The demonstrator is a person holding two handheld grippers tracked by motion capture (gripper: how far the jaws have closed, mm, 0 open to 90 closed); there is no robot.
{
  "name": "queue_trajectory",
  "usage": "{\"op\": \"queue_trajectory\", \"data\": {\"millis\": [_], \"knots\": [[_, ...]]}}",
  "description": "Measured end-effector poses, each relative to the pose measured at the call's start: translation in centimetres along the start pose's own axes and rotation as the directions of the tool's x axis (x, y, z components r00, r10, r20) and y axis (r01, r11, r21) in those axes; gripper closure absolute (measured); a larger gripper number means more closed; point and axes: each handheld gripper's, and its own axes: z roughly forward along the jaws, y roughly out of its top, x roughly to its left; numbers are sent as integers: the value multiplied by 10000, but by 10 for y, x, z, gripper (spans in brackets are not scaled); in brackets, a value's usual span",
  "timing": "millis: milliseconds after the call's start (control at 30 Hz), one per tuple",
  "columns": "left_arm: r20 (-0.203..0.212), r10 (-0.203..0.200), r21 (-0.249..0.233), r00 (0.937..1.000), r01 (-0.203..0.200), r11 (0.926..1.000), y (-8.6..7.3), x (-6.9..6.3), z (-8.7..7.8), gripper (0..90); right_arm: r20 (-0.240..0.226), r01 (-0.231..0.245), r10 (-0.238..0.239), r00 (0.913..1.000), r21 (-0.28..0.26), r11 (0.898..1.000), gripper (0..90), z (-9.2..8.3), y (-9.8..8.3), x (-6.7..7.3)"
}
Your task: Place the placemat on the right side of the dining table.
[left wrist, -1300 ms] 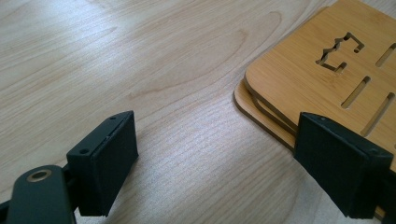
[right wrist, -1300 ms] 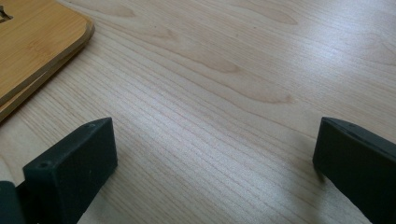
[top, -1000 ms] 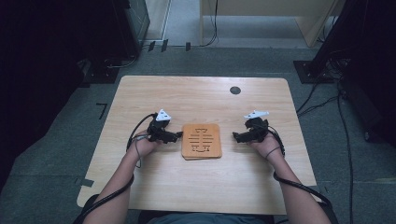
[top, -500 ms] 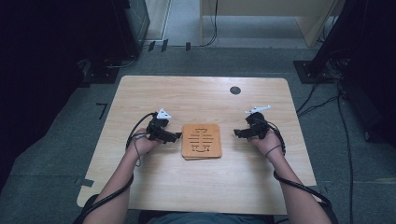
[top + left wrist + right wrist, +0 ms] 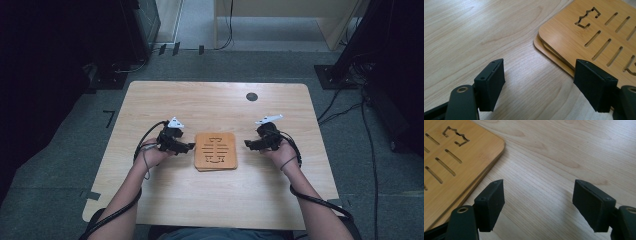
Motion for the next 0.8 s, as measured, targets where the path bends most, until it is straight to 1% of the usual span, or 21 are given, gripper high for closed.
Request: {"op": "queue_trajectory", "data": {"millis": [100,167,200,233,267,333,367,467,500,567,600,667,700,800], "knots": [[23,-9,34,10000,9,10000,0,-1,-1,249,14,20,-20,10000,41,10000,261,0,1,3],[130,-150,94,9998,149,9998,1,-2,-1,260,47,-187,187,9998,113,9998,267,1,0,3],[237,-284,124,9993,281,9995,2,-2,-2,261,19,-348,348,9994,161,9993,280,2,0,4],[270,-390,134,9989,386,9992,2,-3,-2,260,16,-368,368,9993,130,9992,283,2,0,4],[231,-428,164,9988,424,9990,2,-4,-1,260,20,-319,319,9995,151,9994,286,2,0,4],[188,-339,206,9992,335,9992,2,-4,-1,260,8,-190,190,9998,222,9996,294,3,0,5],[160,-259,183,9995,256,9995,2,-5,-2,259,-9,-151,151,9999,236,9996,294,3,0,6],[187,-260,100,9995,258,9996,1,-6,-2,259,-56,-60,61,10000,262,9996,291,3,2,8],[261,-387,69,9989,385,9992,2,-6,-3,259,-78,-23,25,10000,240,9997,290,3,2,9],[582,-740,-35,9956,743,9972,3,-8,-5,258,-130,72,-69,9999,215,9997,289,4,3,10],[644,-789,-81,9948,796,9968,4,-9,-7,255,-157,60,-57,9999,214,9998,289,4,3,11],[595,-638,-67,9962,643,9979,5,-10,-7,252,-164,78,-75,9998,194,9998,289,4,4,12],[538,-534,25,9971,534,9986,4,-10,-6,253,-227,25,-21,9997,172,9998,292,4,5,14],[482,-477,71,9977,474,9988,3,-10,-6,255,-196,63,-60,9998,161,9999,292,4,5,15]]}}
